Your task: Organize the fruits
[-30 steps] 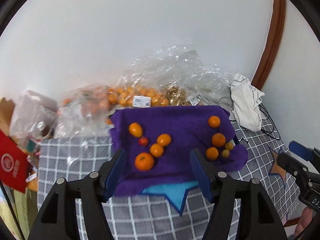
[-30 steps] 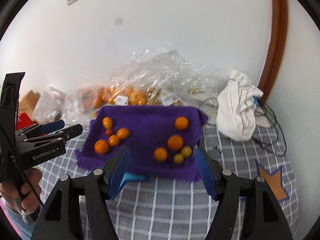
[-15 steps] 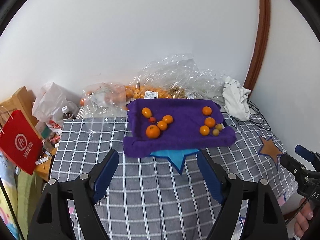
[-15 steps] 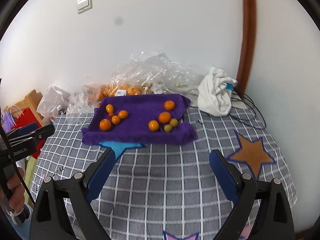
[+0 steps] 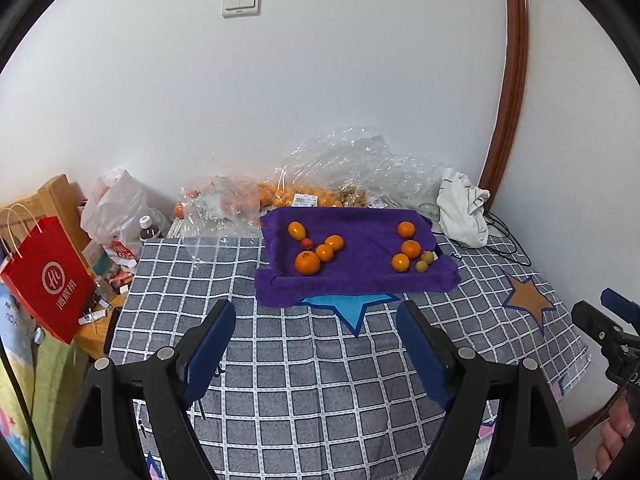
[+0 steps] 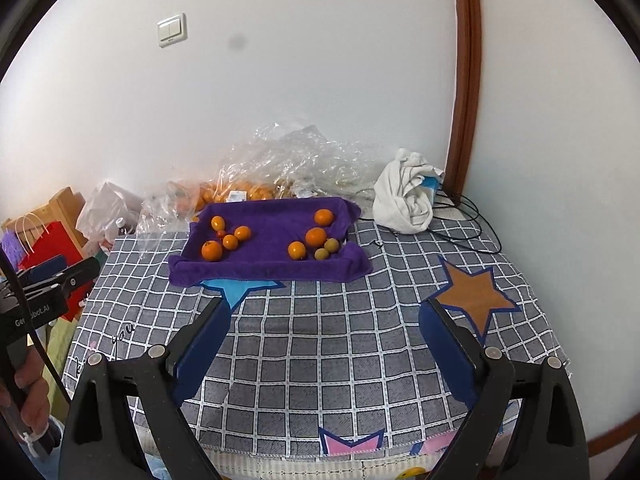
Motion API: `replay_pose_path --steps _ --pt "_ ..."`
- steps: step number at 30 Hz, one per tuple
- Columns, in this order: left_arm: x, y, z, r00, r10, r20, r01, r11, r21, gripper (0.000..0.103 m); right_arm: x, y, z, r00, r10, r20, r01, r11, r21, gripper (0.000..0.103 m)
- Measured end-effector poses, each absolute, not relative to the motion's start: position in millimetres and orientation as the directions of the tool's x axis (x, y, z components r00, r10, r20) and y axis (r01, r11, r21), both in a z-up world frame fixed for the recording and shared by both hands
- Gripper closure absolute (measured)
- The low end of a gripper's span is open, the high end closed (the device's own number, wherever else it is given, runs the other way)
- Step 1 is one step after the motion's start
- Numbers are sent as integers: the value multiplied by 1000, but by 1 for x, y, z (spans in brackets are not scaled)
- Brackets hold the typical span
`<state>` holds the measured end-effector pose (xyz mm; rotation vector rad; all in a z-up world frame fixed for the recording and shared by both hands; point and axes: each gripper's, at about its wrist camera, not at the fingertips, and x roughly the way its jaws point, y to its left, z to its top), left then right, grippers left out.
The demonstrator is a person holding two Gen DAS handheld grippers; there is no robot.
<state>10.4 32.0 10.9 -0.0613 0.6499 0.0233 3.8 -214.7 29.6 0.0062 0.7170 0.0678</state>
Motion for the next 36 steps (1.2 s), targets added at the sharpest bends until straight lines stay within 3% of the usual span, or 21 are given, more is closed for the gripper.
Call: replay_pose_path --steps 36 --pt "4 24 10 792 -9 -611 -26 999 -48 22 -7 -212 25 768 62 -638 -54 998 31 9"
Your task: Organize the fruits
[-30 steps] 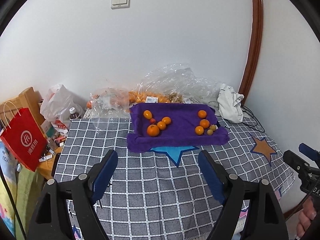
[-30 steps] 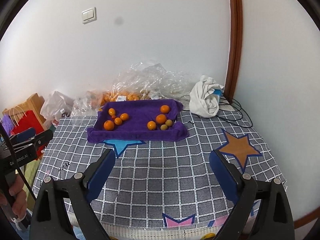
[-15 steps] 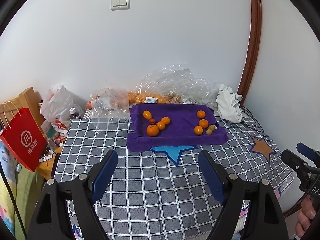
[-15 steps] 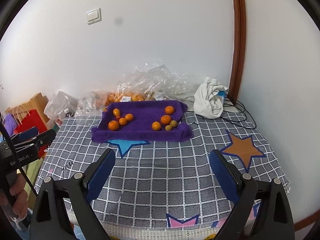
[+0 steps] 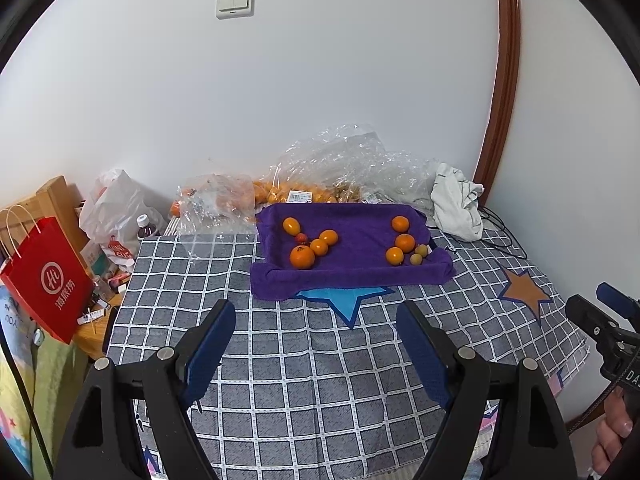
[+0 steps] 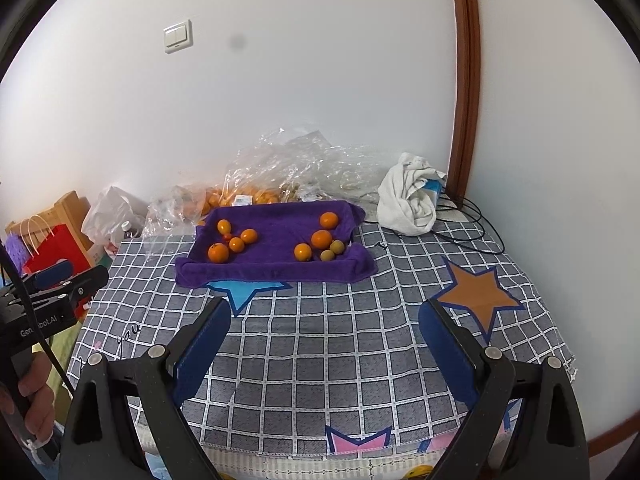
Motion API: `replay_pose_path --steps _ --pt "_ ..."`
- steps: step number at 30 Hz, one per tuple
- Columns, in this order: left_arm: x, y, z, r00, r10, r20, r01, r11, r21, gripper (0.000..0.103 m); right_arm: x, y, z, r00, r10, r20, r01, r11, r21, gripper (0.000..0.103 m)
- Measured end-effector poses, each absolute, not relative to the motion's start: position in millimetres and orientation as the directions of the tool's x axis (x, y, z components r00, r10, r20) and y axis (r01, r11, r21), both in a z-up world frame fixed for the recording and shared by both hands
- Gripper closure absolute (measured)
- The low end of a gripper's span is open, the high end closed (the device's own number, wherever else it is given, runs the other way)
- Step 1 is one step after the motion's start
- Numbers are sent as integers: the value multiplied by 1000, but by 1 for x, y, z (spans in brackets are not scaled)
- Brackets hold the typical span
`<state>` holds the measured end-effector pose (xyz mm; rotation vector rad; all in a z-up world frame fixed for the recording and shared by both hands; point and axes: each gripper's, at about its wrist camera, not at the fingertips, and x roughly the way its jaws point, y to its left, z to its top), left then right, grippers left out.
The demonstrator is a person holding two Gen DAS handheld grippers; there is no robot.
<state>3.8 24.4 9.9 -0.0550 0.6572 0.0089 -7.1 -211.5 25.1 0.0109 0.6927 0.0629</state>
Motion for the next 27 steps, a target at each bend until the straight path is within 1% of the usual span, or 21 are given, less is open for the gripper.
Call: replay_pose_path --steps 27 --pt "3 23 8 790 -17 -612 -22 998 -56 21 -12 -211 28 774 53 -631 -48 999 26 9"
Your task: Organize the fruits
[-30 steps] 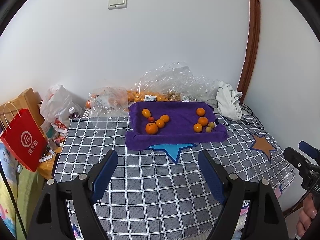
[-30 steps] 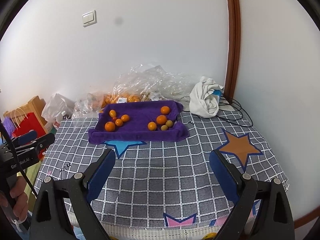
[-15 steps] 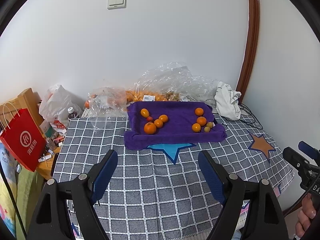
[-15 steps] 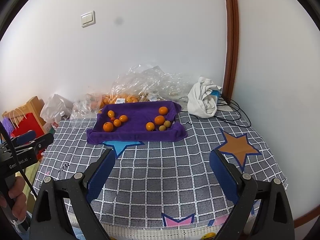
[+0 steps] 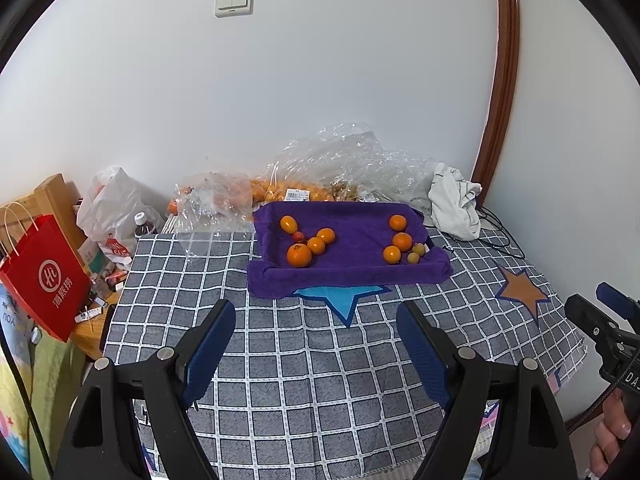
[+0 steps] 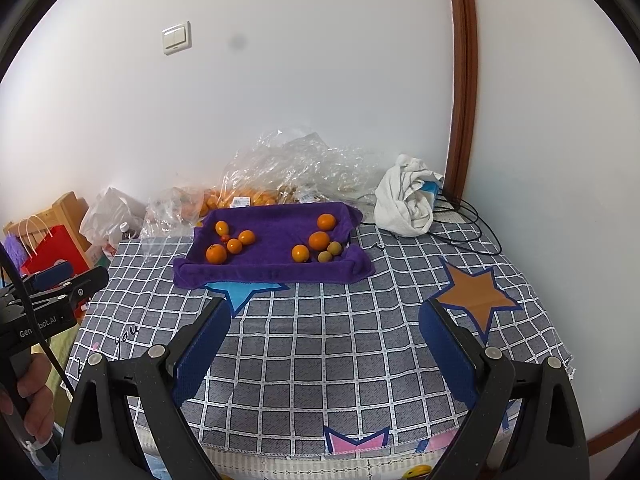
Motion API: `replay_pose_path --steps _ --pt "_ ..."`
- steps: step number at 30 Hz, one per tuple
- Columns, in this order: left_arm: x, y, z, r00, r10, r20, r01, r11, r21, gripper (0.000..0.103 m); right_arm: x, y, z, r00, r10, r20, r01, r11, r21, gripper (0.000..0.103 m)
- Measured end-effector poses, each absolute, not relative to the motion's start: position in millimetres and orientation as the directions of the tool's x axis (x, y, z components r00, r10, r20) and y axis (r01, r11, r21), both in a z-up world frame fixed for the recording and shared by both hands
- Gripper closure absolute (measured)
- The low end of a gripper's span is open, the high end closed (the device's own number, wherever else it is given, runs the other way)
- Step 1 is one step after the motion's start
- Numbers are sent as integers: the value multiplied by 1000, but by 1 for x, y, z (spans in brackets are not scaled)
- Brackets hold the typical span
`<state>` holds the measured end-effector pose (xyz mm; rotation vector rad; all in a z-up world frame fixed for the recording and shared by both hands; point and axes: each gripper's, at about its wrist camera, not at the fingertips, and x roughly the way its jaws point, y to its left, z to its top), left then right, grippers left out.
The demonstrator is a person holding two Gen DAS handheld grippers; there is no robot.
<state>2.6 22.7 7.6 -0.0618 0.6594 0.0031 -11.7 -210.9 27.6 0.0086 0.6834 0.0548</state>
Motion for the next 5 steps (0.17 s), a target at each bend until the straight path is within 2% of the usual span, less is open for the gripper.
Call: replay_pose_path --steps 5 --pt "4 22 3 788 -11 -615 -25 998 -51 21 -12 -208 28 776 52 -629 -55 998 15 9"
